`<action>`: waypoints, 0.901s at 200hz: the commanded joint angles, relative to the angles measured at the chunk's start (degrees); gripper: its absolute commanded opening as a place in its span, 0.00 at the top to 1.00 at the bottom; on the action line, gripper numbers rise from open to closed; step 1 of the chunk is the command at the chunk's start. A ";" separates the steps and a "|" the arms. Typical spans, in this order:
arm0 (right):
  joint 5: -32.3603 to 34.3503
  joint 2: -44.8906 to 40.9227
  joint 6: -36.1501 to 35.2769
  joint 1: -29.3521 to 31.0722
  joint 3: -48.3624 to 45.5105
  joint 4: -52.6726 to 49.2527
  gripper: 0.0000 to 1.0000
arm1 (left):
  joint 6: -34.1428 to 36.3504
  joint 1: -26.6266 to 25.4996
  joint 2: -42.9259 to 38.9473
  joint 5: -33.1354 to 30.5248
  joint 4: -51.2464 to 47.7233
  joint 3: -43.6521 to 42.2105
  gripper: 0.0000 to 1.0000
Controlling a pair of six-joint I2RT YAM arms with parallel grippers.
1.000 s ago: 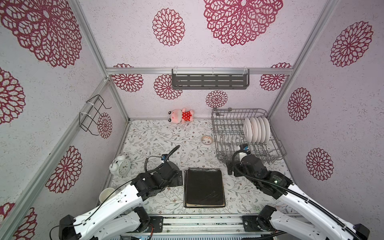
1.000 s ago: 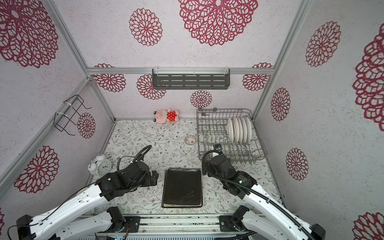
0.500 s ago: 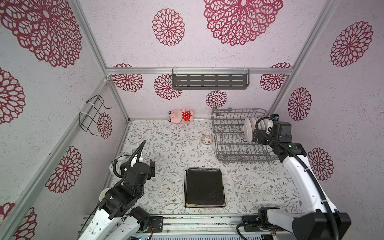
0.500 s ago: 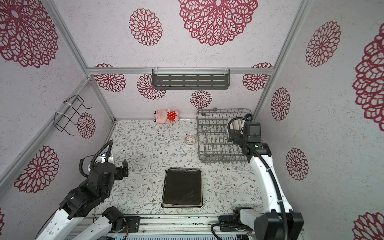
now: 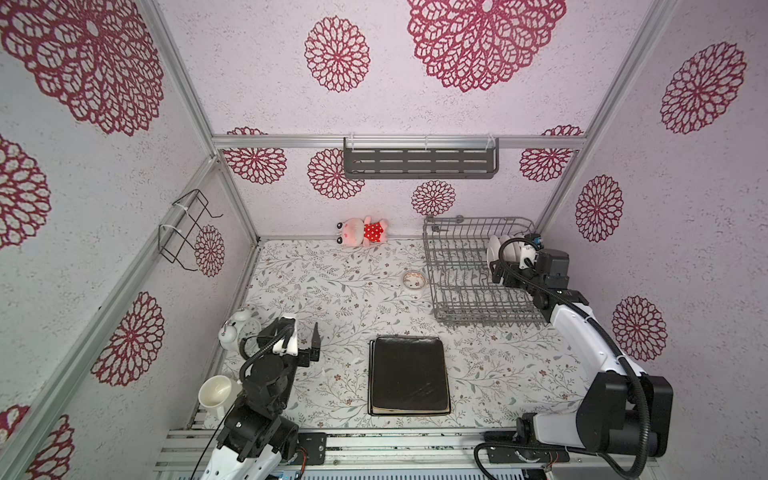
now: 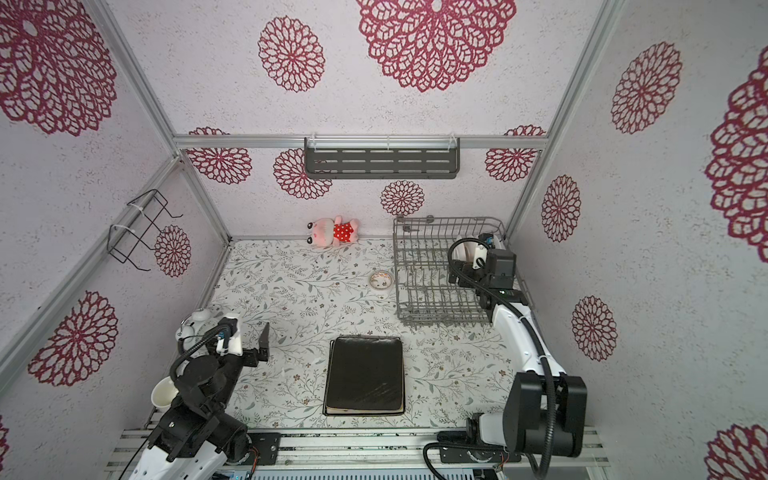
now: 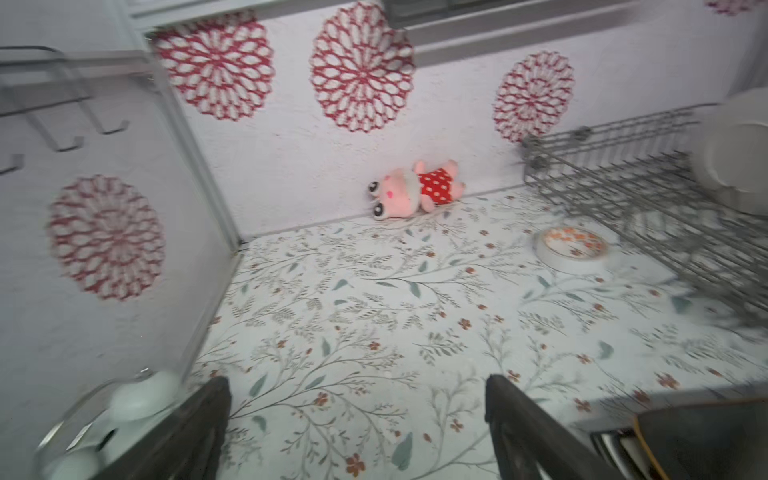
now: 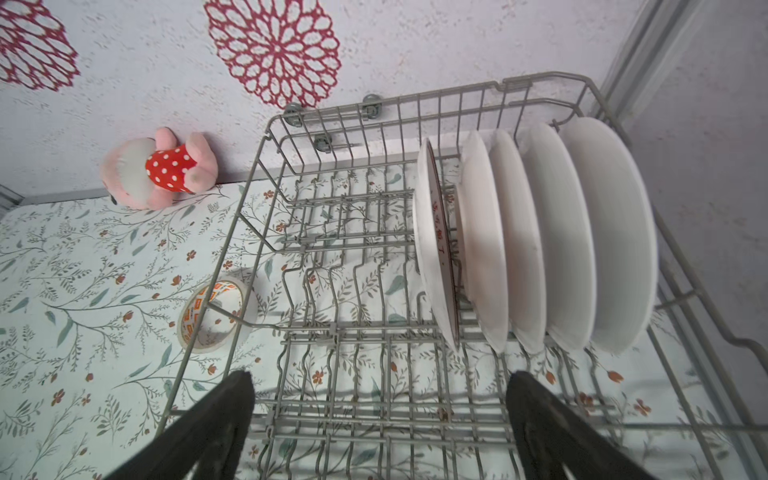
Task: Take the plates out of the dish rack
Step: 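Move the right gripper to the rack's white plates while the left draws back, then grasp the top edge of the nearest white plate in the rack with the right gripper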
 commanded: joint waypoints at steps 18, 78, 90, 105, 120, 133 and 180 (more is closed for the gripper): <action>-5.86 2.56 -3.98 -0.21 2.04 4.28 0.05 | -1.92 -1.62 1.73 23.22 13.15 -3.31 0.03; -4.77 3.10 -8.82 -0.39 3.40 0.86 0.10 | 0.44 -16.37 0.03 27.82 11.16 -3.39 0.03; -4.60 3.11 -10.44 -0.48 3.76 0.18 0.11 | 0.18 -17.64 -0.83 26.01 11.56 -3.53 0.03; -4.80 3.36 -12.95 -0.48 4.03 -0.41 0.12 | 0.22 -18.16 -2.40 25.66 11.56 -3.78 0.03; -5.70 3.80 -16.13 -0.48 4.21 -0.87 0.13 | 0.03 -18.25 -3.86 25.17 11.54 -3.92 0.03; -5.32 4.11 -17.51 -0.48 3.73 0.31 0.14 | -0.04 -18.34 -5.02 25.00 11.47 -3.97 0.03; -6.34 8.35 -18.39 -0.66 5.13 0.17 0.20 | 0.73 -19.25 -8.86 29.22 10.20 -3.70 0.03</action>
